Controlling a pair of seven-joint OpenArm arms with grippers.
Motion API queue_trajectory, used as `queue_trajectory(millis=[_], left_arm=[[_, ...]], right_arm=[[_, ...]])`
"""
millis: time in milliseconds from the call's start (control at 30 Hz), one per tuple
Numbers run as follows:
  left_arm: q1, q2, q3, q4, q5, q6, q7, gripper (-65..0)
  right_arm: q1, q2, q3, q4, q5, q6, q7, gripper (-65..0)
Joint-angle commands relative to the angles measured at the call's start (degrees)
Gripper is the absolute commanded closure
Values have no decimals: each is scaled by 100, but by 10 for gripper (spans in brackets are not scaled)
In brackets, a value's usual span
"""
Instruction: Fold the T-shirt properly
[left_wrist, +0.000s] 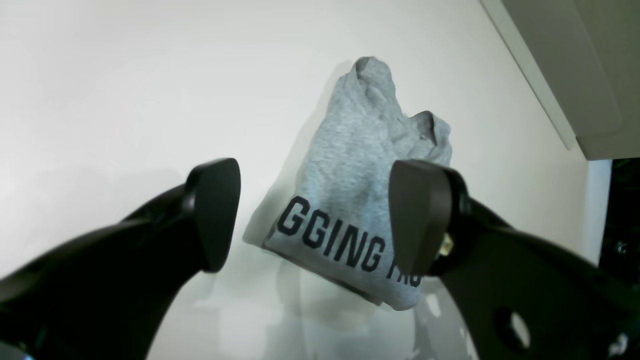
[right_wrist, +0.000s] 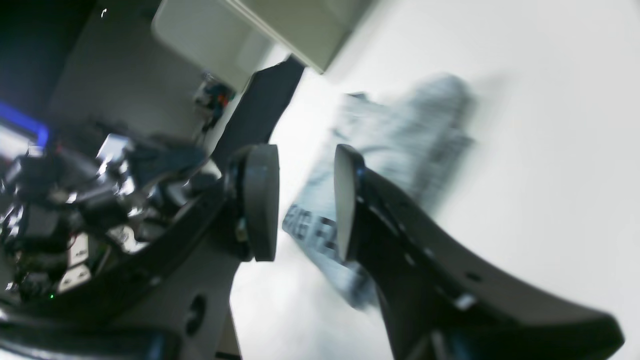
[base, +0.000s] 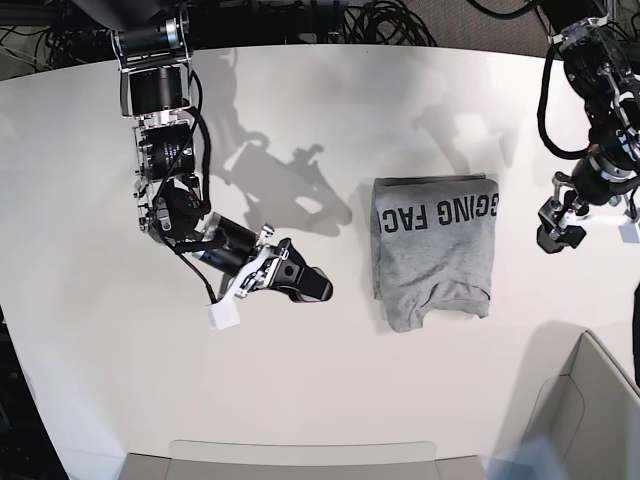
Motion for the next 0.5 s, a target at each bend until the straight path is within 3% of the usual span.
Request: queue_trajectory(millis=[0, 300, 467], left_arm=[[-67, -93, -27, 96, -77, -12, 3, -451], [-67, -84, -27, 79, -77, -47, -24, -451], [-67, -75, -27, 70, -77, -47, -24, -451]], right_arm=[[164, -69, -18, 96, 218, 87, 103, -197], [103, 37, 17, 246, 166, 96, -363, -202], [33, 178, -18, 677, -72, 96, -355, -317]])
